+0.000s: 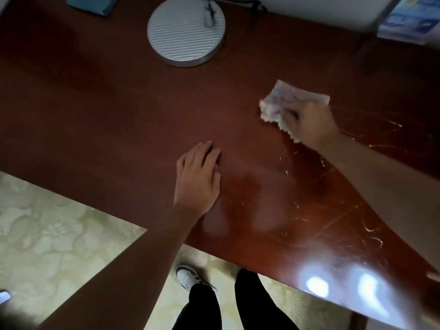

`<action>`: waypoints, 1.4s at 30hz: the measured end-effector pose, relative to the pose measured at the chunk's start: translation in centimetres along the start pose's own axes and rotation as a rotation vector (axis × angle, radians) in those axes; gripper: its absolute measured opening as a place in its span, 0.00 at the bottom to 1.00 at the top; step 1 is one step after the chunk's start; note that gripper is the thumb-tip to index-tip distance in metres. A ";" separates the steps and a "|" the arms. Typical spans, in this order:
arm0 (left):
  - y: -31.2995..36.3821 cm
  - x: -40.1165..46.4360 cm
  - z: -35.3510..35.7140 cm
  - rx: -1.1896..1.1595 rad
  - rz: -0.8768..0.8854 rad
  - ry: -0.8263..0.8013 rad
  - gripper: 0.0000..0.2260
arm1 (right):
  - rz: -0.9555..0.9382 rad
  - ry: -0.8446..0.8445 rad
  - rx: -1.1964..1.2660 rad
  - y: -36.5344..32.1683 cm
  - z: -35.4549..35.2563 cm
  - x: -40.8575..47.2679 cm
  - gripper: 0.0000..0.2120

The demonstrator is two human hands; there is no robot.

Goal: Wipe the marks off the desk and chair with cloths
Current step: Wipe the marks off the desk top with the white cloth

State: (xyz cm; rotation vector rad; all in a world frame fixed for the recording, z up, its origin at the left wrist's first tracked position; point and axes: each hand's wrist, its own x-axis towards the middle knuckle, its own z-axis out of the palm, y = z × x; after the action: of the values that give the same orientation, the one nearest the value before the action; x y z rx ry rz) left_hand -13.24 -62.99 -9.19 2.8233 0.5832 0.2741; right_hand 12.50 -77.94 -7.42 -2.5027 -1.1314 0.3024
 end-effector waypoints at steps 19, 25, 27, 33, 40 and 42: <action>2.6 -0.2 1.5 -0.045 -0.050 0.038 0.18 | 0.108 0.115 0.014 1.4 -1.0 -3.2 0.17; 2.6 -0.3 1.4 -0.069 -0.054 0.046 0.18 | -0.071 -0.132 -0.030 -7.3 5.1 -14.4 0.17; 2.5 -0.2 1.4 -0.089 -0.068 0.038 0.18 | -0.190 -0.113 0.136 -10.3 6.2 -19.5 0.19; 2.5 -0.3 1.0 -0.167 -0.075 0.007 0.18 | -0.070 -0.173 0.005 -9.0 5.0 -17.5 0.17; 2.5 -0.2 0.5 -0.323 -0.100 0.051 0.18 | 0.164 0.075 0.013 -7.1 4.4 -7.6 0.19; 2.1 -0.3 0.5 -0.380 -0.107 0.040 0.19 | 0.070 0.065 0.067 -10.7 6.5 -13.2 0.19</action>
State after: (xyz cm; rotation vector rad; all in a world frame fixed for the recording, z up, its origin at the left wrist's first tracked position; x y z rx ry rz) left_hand -12.64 -65.13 -9.14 2.4191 0.6155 0.3778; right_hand -5.58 -79.85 -8.23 -2.4780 -0.9939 0.2720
